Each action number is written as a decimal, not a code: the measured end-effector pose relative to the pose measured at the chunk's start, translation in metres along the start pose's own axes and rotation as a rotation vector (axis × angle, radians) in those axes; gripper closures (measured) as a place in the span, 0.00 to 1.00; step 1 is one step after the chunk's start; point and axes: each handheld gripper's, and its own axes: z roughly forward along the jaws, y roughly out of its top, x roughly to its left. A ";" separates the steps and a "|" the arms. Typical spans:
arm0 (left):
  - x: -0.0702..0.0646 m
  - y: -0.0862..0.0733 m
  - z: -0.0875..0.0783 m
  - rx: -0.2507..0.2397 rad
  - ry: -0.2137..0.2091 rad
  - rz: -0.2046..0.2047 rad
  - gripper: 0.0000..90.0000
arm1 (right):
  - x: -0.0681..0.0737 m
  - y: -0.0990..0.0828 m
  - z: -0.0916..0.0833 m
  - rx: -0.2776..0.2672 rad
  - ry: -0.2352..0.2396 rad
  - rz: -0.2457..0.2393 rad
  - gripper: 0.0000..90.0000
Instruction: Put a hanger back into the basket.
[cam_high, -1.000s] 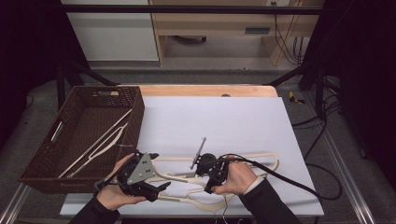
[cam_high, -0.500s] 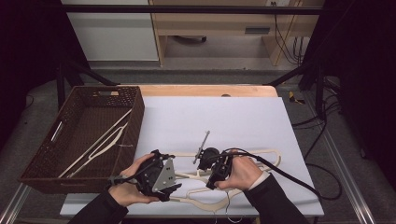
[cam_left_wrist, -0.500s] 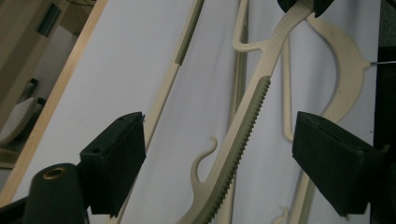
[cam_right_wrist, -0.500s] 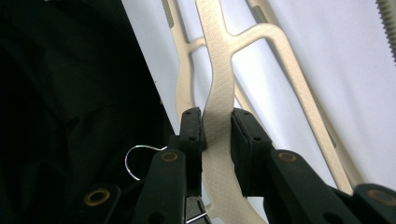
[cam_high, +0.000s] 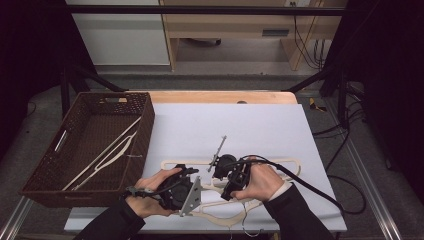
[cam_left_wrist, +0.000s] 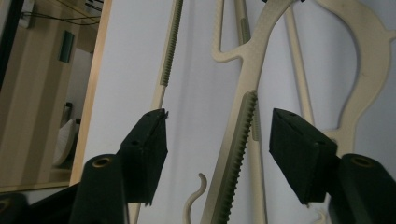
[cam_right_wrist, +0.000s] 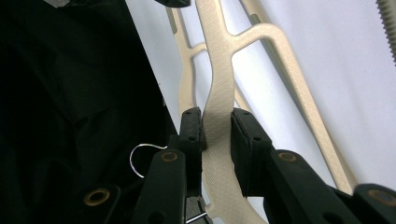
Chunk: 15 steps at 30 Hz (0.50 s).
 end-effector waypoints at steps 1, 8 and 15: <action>0.000 0.001 0.000 0.003 0.005 0.017 0.45 | -0.001 0.000 0.000 -0.007 -0.003 -0.015 0.83; -0.006 0.003 0.001 0.003 0.068 0.087 0.58 | -0.002 -0.001 -0.007 -0.020 0.008 -0.017 0.83; -0.011 0.006 0.003 0.024 0.107 0.155 0.71 | 0.000 0.001 -0.010 -0.022 0.020 -0.008 0.83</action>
